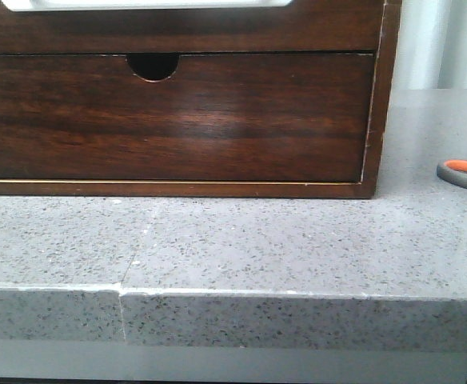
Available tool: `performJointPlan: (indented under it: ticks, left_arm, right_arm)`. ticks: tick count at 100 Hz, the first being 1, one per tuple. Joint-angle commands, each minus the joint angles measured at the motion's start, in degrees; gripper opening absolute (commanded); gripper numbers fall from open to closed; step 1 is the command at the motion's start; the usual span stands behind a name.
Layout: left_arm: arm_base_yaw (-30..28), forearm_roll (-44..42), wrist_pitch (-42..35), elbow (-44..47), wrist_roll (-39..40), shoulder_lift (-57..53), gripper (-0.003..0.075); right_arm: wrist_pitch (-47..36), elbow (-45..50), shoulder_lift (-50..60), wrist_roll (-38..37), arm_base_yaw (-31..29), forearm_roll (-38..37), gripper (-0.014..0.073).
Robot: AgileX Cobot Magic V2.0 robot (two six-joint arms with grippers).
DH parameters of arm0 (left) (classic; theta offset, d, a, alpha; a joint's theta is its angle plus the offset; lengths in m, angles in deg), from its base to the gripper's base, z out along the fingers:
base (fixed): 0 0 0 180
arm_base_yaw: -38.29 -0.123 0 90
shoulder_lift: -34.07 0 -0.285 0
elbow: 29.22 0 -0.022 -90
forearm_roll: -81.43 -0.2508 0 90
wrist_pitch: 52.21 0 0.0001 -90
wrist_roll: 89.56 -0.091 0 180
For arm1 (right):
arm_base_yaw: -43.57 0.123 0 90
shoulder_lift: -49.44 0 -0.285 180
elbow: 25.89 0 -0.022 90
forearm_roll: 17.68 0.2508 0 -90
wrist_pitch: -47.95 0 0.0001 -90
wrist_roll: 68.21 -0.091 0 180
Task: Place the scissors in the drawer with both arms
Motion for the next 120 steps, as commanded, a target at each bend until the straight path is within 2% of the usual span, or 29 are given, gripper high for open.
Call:
performJointPlan:
  ticks: [1,103,120]
  left_arm:
    - [0.1,0.5,-2.4,1.1,0.5,-1.9,-0.002]
    - [0.1,0.5,-2.4,1.1,0.5,-1.9,-0.002]
    - [0.1,-3.3,-4.4,1.1,0.0,-1.9,-0.002]
  right_arm:
    - [-3.8,1.8,1.6,-0.2,-0.4,-0.3,-0.0038]
    - [-4.8,1.8,1.6,-0.2,-0.4,-0.4,-0.0038]
    - [-7.7,1.8,1.6,-0.2,-0.4,-0.4,-0.0038]
